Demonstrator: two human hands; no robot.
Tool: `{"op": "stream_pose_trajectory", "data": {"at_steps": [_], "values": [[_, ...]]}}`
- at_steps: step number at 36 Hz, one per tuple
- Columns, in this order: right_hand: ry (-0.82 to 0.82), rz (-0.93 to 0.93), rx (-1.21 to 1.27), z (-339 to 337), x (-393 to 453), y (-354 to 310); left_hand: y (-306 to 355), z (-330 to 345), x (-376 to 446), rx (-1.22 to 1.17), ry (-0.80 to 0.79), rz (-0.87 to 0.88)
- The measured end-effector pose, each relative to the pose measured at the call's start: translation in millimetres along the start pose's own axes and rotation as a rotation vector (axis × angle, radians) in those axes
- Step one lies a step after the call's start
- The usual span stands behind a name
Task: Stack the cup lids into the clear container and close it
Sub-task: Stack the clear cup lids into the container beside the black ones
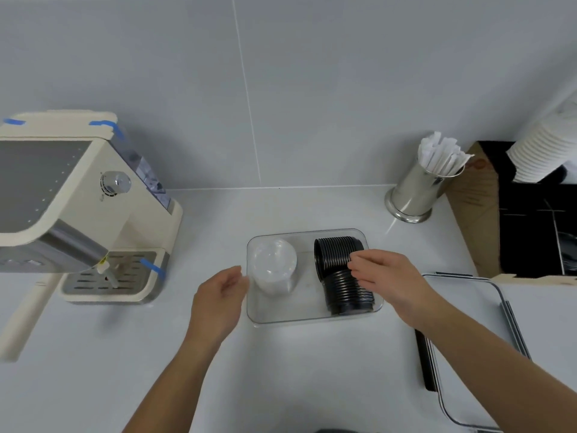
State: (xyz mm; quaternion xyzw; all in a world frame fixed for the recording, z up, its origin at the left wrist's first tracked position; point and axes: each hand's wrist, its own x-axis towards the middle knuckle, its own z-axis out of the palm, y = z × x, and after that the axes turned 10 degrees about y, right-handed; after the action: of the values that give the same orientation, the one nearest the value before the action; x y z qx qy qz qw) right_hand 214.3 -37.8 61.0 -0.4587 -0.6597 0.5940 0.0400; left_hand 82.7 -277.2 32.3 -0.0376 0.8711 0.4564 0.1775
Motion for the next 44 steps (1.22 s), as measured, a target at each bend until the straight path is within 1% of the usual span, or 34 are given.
{"op": "stream_pose_trajectory", "data": {"at_steps": [3, 6, 9, 11, 14, 18, 26, 33, 41, 44], "values": [[0.039, -0.120, -0.185, -9.0, 5.1, 9.5, 16.0, 2.8, -5.5, 0.072, 0.012, 0.165], [-0.005, -0.231, -0.375, -13.6, 7.0, 15.7, 27.0, 13.2, -7.3, 0.100, -0.026, 0.294], [-0.049, -0.343, -0.570, -14.5, 8.3, 24.3, 34.7, 32.3, -5.8, 0.204, -0.082, 0.419], [-0.067, -0.435, -0.642, -12.5, 10.5, 30.5, 40.2, 45.4, -4.6, 0.264, -0.118, 0.498], [-0.112, -0.514, -0.717, -8.9, 14.2, 37.5, 49.0, 65.0, -1.5, 0.319, -0.163, 0.623], [-0.156, -0.582, -0.807, -5.5, 21.6, 46.8, 52.6, 87.2, 7.8, 0.390, -0.241, 0.713], [-0.146, -0.751, -0.861, -13.4, 31.0, 55.1, 48.9, 110.3, 14.3, 0.519, -0.343, 0.786], [-0.127, -0.927, -0.856, -18.7, 28.7, 59.3, 51.3, 115.2, 20.6, 0.557, -0.343, 0.812], [-0.109, -0.905, -0.739, -31.2, 38.6, 70.5, 66.2, 118.8, 30.7, 0.580, -0.354, 0.809], [-0.085, -0.900, -0.748, -34.7, 41.2, 76.7, 69.1, 119.7, 37.2, 0.579, -0.373, 0.775]]}}
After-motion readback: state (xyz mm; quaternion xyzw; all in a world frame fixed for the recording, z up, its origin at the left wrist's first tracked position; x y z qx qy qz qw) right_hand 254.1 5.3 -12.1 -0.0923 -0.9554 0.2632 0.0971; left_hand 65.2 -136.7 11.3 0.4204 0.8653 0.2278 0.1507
